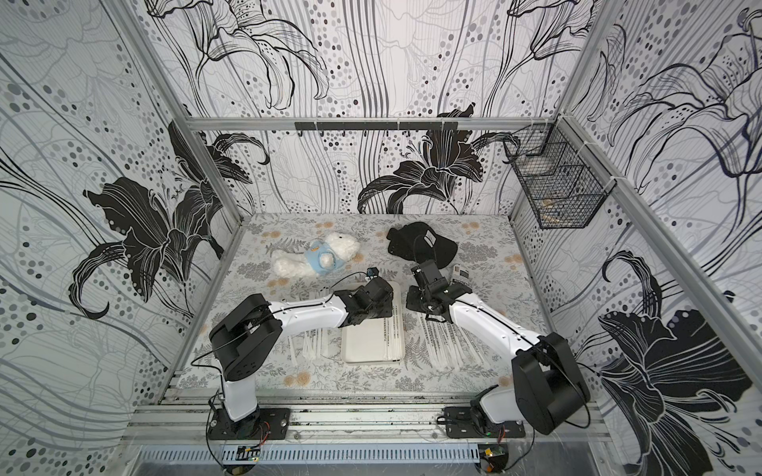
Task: Put the straws into the storage box
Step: Place the straw in the storage box, then pick up the straw from the center of the board.
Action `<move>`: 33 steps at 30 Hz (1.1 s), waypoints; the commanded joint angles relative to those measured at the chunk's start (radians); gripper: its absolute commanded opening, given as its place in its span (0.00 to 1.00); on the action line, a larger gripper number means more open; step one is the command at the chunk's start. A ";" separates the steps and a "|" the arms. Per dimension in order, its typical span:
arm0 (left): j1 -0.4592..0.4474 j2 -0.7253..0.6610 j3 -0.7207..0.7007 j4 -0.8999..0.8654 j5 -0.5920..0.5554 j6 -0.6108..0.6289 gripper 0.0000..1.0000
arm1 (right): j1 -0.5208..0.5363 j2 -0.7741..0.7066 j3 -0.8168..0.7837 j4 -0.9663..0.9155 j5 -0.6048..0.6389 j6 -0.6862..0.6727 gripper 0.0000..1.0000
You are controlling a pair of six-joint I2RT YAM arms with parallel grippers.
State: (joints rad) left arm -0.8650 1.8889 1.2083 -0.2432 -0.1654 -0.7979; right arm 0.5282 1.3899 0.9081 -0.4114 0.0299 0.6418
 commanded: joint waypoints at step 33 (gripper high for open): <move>0.524 -0.521 -0.669 -0.074 -0.096 0.036 0.33 | 0.297 0.196 0.227 -0.066 0.097 0.015 0.21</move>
State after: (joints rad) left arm -0.3508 1.3651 0.5526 -0.3565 -0.2699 -0.7620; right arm 0.8261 1.5902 1.1351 -0.4644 0.1024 0.6460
